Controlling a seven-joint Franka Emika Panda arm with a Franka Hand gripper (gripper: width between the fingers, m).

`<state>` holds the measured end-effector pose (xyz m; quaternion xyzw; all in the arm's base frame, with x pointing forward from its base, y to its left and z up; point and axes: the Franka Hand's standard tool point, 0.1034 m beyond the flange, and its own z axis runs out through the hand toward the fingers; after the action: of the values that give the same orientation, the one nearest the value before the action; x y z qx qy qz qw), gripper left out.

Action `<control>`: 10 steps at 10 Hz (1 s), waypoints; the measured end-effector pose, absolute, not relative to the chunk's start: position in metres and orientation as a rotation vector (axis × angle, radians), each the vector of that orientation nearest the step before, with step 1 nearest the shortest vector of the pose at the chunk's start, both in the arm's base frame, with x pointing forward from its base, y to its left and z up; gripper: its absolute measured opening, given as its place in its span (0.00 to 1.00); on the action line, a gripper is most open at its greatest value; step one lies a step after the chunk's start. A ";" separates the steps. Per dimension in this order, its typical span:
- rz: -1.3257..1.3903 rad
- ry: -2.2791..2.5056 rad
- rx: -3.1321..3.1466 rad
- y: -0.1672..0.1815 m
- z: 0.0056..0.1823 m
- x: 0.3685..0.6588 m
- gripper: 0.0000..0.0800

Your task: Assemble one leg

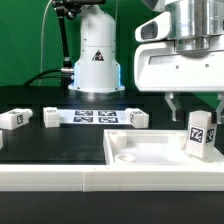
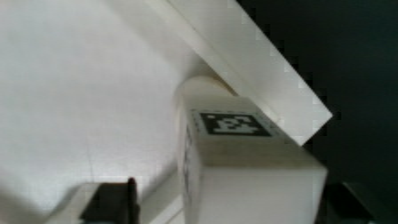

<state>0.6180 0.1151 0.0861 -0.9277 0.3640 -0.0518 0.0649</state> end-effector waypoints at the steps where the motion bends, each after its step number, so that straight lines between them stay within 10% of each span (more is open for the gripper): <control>1: -0.160 1.047 -2.820 0.116 0.086 0.618 0.75; 10: -0.184 -0.338 -3.108 0.127 0.082 0.620 0.81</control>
Offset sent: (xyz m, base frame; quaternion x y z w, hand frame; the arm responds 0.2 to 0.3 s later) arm 0.0089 0.0102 -0.0079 -0.0089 -0.0085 -0.2481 0.9687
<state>0.6200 0.1270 0.0824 -0.9924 -0.1081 -0.0586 0.0048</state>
